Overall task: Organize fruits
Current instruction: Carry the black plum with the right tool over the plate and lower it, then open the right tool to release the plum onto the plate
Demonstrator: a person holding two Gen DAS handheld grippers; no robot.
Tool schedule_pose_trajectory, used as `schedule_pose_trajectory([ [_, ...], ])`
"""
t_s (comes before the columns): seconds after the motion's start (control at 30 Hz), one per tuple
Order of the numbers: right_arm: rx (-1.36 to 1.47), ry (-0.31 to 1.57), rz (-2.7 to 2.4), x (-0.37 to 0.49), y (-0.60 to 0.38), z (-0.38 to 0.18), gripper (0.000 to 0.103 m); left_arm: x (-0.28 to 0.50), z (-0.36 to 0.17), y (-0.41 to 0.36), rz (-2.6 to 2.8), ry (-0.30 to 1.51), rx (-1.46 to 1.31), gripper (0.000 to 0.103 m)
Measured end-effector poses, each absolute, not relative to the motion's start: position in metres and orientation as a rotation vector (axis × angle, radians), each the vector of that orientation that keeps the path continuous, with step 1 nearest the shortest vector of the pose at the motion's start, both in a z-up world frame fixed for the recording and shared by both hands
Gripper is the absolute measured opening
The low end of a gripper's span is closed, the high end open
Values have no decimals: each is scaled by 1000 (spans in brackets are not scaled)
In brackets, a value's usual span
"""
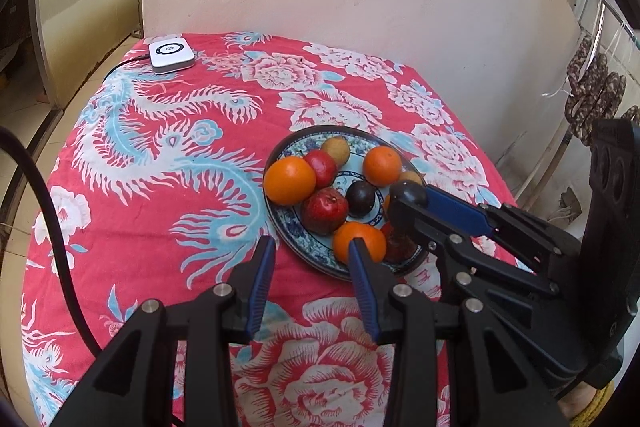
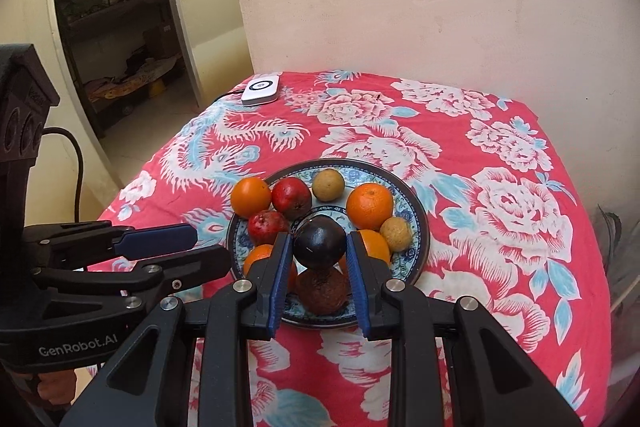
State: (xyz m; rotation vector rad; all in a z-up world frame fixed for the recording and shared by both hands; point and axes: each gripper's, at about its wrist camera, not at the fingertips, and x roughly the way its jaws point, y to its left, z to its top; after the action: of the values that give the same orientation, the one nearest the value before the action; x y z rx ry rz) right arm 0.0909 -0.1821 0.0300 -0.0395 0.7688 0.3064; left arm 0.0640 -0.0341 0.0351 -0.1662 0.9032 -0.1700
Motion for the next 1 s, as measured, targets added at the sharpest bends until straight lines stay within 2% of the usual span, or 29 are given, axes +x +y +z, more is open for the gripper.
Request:
schedule_pose_trajectory([
  [0.17,-26,778,300,95,-184,26,30,65,32,-34,-162,908,-165,40],
  [0.33,-23,775,290,92,-187,28,39,64,32,-33,-158,905,-163,41],
  [0.67,10,782,246,73,-200,29,48,58,33,-37,-123,905,-142,60],
  [1.0,-1,807,222,57,-203,22,54,56,25,-41,-88,931,-132,63],
])
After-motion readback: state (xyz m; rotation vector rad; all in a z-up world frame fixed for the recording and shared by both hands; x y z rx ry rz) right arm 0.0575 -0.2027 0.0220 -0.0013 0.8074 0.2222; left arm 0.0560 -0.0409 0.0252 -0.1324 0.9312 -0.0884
